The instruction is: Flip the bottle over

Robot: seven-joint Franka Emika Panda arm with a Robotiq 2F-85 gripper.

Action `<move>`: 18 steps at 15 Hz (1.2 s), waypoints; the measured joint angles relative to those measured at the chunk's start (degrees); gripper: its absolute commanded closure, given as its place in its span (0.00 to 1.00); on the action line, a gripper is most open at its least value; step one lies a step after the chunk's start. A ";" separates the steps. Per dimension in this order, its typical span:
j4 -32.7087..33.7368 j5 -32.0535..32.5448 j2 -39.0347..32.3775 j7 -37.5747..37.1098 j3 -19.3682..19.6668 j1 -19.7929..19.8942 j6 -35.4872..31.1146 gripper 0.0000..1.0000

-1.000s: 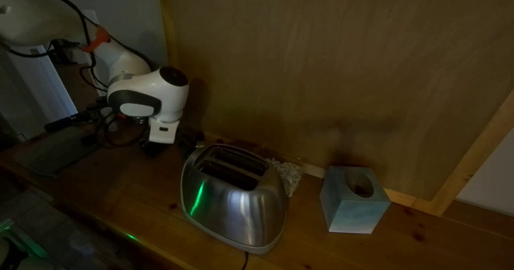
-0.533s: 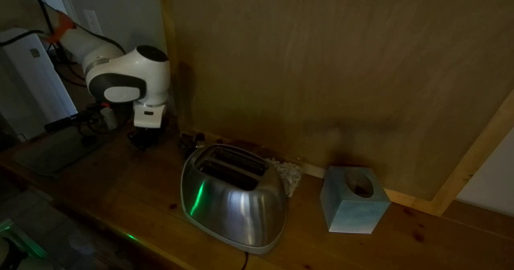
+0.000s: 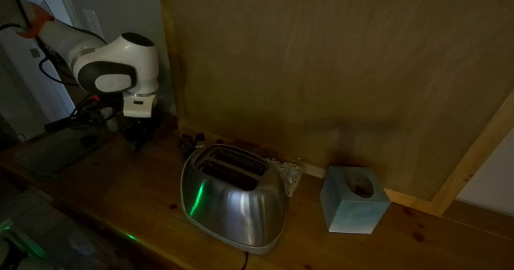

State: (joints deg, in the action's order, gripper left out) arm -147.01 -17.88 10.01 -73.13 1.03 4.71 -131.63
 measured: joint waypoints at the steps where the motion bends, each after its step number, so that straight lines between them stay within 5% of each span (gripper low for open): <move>1: -0.01 0.71 0.41 -0.93 -0.28 0.00 0.17 0.76; 12: -0.03 4.78 2.96 -6.79 -2.82 0.00 2.16 0.76; 13: -0.03 4.85 2.99 -6.96 -2.83 0.00 2.21 0.26; 18: -0.03 4.93 3.20 -7.60 -2.83 0.00 2.43 0.01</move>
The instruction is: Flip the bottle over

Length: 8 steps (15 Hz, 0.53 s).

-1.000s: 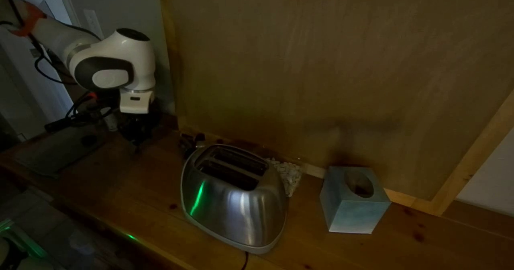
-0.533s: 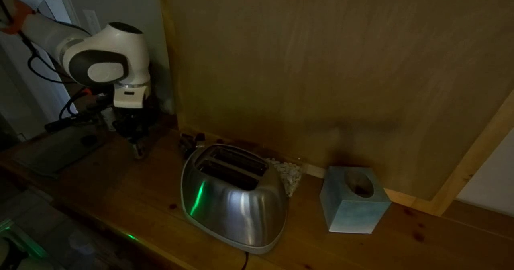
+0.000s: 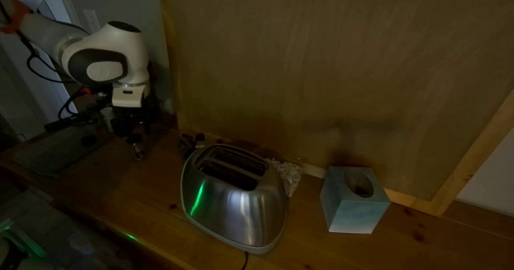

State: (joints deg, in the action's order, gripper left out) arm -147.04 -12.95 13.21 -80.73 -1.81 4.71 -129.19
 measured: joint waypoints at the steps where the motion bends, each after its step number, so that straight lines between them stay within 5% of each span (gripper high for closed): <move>1: 0.00 0.00 0.08 -0.08 0.00 0.00 0.01 0.00; 8: -0.05 3.15 4.04 -2.66 -0.59 0.05 2.10 0.00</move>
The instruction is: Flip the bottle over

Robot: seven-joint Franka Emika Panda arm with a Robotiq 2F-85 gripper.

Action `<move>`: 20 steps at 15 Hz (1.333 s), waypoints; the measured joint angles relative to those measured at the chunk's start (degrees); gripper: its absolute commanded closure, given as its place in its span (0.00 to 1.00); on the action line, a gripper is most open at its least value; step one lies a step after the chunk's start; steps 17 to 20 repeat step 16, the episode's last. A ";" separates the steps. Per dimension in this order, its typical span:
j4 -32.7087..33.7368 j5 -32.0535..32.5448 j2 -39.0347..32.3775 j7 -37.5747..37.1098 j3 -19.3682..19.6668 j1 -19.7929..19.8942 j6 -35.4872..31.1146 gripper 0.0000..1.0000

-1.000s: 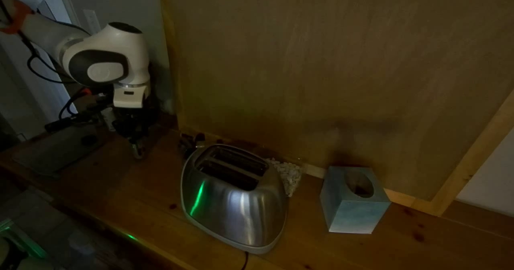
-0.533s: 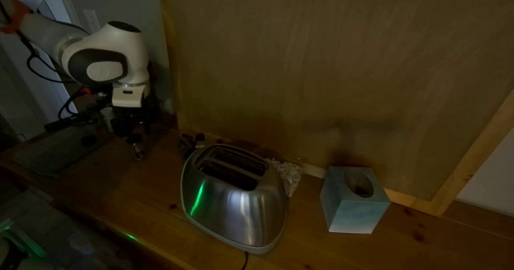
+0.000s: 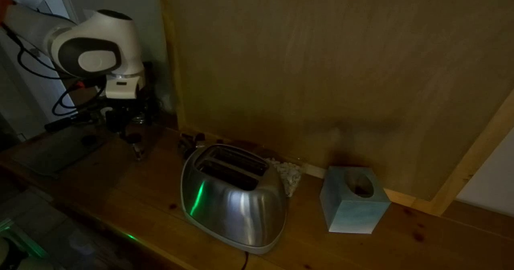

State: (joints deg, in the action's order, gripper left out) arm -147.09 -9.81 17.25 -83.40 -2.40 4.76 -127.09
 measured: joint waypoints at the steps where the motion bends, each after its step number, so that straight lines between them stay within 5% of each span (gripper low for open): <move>1: 0.02 1.20 1.57 -1.02 -0.48 0.01 1.35 0.00; 10: 2.51 7.17 19.11 -6.94 -6.57 -0.02 20.66 0.00; 20: 3.07 8.01 22.24 -7.44 -7.46 0.06 22.34 0.00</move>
